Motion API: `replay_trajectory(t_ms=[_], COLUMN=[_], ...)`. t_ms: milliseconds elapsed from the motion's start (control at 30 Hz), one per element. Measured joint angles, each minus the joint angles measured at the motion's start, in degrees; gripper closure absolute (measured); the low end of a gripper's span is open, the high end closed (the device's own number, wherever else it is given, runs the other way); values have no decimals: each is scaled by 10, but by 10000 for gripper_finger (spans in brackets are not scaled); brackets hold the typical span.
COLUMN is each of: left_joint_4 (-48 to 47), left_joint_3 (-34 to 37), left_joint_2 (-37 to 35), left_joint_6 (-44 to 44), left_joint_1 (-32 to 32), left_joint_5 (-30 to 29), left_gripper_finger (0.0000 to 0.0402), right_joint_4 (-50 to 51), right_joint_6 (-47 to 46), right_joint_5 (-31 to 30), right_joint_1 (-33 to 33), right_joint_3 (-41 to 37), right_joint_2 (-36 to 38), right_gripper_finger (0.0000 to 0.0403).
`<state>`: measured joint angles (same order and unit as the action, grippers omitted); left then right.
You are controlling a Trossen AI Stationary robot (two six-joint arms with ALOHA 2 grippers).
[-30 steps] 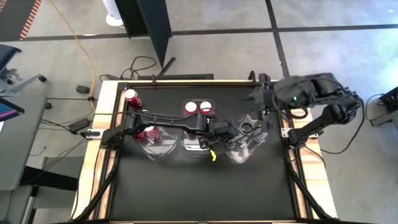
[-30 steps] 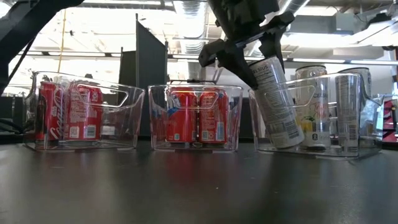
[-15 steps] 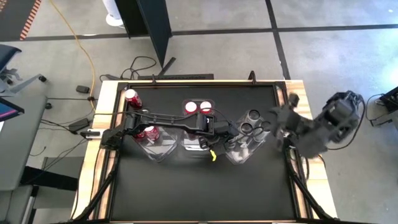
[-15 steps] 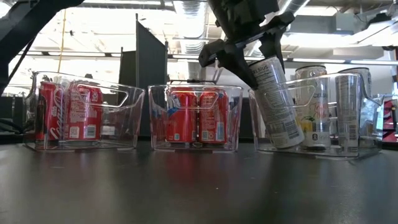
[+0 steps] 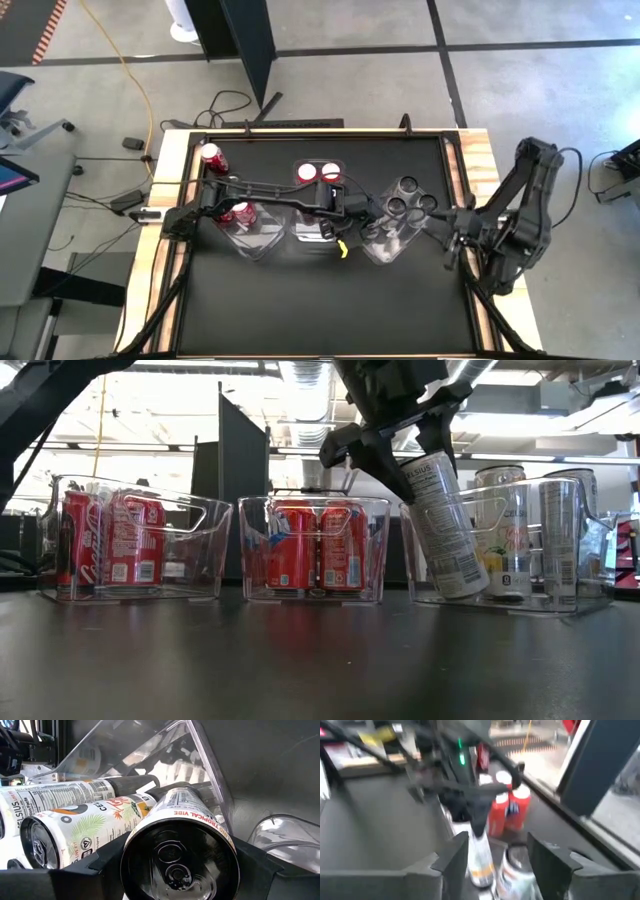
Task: Sort soda cans
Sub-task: Put the white soda can into the right transparent bin
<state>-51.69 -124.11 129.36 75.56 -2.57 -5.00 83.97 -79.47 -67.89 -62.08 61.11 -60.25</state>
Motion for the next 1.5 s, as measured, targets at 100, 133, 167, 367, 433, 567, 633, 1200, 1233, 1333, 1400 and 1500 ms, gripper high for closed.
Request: replay_trajectory(t_ms=[100, 133, 167, 367, 433, 567, 633, 1200, 1233, 1333, 1400, 1500], left_joint_4=[-2, -3, -3, -4, -4, -4, -5, -6, -6, -10, -10, -11], left_joint_3=[0, 0, 0, 0, 0, 0, 0, 0, 0, 0, 0, 0], left_joint_2=[0, 0, 0, 0, 0, 0, 0, 0, 0, 0, 0, 0], left_joint_6=[-5, -9, -12, -18, -14, -14, -14, -26, -26, -30, -33, -34], left_joint_1=[0, 0, 0, 0, 0, 0, 0, 0, 0, 0, 0, 0], left_joint_5=[0, 0, 0, 0, 0, 1, 1, 1, 1, 1, 1, 1], left_gripper_finger=[141, 141, 141, 141, 141, 141, 141, 141, 141, 141, 141, 141], right_joint_4=[-3, -8, -15, -73, -108, -194, -234, -482, -493, -506, -508, -511], right_joint_6=[13, 23, 32, 43, 43, 66, 103, 198, 208, 223, 223, 223], right_joint_5=[-36, -35, -31, 3, 4, 4, 4, -8, -11, -15, -17, -28], right_joint_1=[-9, -11, -13, -1, 5, 25, 40, 191, 196, 213, 225, 241], right_joint_3=[17, 23, 25, -16, -39, -82, -93, -93, -93, -93, -93, -92], right_joint_2=[0, 0, 0, -20, -33, -80, -112, -327, -334, -348, -353, -355], right_gripper_finger=[167, 161, 155, 147, 146, 146, 146, 146, 146, 146, 146, 146])
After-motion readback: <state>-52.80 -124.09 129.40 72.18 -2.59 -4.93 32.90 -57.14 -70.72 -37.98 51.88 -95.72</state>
